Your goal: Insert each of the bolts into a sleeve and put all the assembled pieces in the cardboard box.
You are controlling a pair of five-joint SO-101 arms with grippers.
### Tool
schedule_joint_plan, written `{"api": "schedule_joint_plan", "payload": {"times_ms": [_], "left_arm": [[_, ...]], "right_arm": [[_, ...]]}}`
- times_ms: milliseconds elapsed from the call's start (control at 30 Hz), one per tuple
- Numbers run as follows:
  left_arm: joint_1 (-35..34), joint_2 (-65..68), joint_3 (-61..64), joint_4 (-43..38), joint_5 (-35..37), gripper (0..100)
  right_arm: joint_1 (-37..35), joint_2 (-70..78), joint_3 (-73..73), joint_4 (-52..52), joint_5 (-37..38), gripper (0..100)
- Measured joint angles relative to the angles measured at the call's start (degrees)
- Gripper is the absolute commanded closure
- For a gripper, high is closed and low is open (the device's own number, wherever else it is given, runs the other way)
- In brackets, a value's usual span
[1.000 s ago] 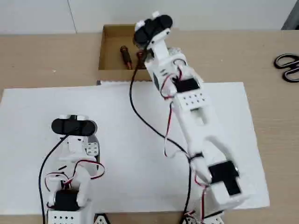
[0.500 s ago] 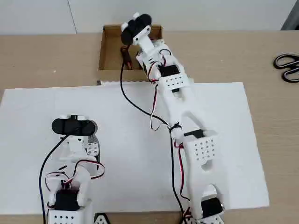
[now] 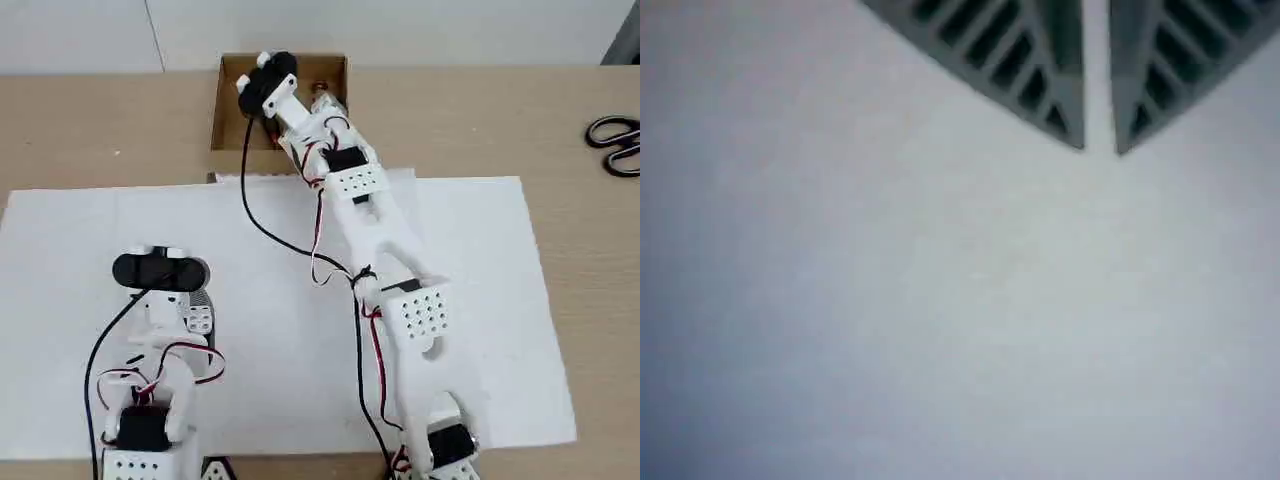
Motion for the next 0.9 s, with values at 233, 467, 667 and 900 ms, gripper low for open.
{"api": "schedule_joint_plan", "payload": {"times_ms": [233, 467, 667, 900], "left_arm": [[0.0, 0.0, 0.0, 0.0, 0.0, 99], [0.0, 0.0, 0.0, 0.0, 0.0, 99], [0.0, 0.0, 0.0, 0.0, 0.0, 99], [0.0, 0.0, 0.0, 0.0, 0.0, 99]], "right_arm": [[0.1, 0.0, -5.7, 1.1, 0.0, 90.6], [0.0, -0.6, -16.0, 16.7, -5.3, 99.7], [0.0, -4.0, -26.5, 34.9, -14.2, 99.6], [0.0, -10.6, -42.7, 58.7, -21.2, 99.6]]}}
